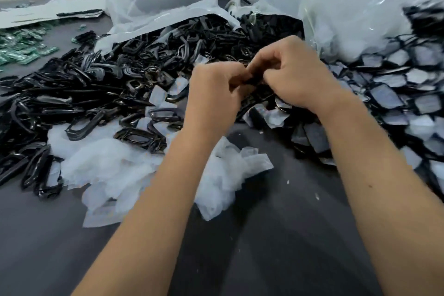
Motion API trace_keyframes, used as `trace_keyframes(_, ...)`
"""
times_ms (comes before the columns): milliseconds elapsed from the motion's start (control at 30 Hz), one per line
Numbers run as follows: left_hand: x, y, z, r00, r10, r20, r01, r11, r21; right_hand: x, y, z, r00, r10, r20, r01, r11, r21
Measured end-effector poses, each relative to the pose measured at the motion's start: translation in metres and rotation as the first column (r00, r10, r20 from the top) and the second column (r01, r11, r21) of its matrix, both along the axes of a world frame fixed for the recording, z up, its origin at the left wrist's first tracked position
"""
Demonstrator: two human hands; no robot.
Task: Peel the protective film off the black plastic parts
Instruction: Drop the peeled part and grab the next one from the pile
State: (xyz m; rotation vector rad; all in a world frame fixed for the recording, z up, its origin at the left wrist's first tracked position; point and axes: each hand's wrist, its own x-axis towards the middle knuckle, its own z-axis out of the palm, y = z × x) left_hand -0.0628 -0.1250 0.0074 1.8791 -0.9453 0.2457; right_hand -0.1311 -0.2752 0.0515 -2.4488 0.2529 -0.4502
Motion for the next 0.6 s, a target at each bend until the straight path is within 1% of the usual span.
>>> trace_keyframes(33,-0.005,-0.013,0.000,0.998,-0.004,0.057,0.003,1.000,0.024,-0.008,-0.008,0.002,0.999,-0.047,-0.009,0.047,0.999,-0.012)
trace_keyframes(133,-0.020,-0.051,0.002,0.988,-0.052,0.147,0.043,0.997,0.068,-0.035,-0.030,0.008,0.985,-0.173,0.002,0.172,0.983,-0.067)
trace_keyframes(200,-0.028,-0.072,0.003,0.974,-0.060,0.217,0.032,0.991,0.130,-0.047,-0.041,0.010,0.976,-0.218,0.030,0.220,0.966,-0.135)
trace_keyframes(267,-0.036,-0.090,0.006,0.957,-0.089,0.275,0.029,0.976,0.217,-0.056,-0.052,0.010,0.968,-0.250,0.018,0.248,0.945,-0.212)
trace_keyframes(367,-0.042,-0.107,0.007,0.949,-0.146,0.280,0.050,0.945,0.324,-0.063,-0.063,0.004,0.960,-0.279,-0.026,0.264,0.930,-0.255)
trace_keyframes(467,-0.043,-0.108,0.003,0.952,-0.183,0.245,0.088,0.932,0.352,-0.062,-0.068,0.001,0.952,-0.306,-0.032,0.283,0.911,-0.299)
trace_keyframes(533,-0.042,-0.103,0.001,0.950,-0.180,0.254,0.075,0.925,0.373,-0.058,-0.069,0.001,0.949,-0.314,-0.036,0.285,0.899,-0.333)
trace_keyframes(600,-0.040,-0.095,0.001,0.956,-0.177,0.232,0.092,0.938,0.333,-0.053,-0.067,0.003,0.943,-0.334,-0.011,0.312,0.892,-0.327)
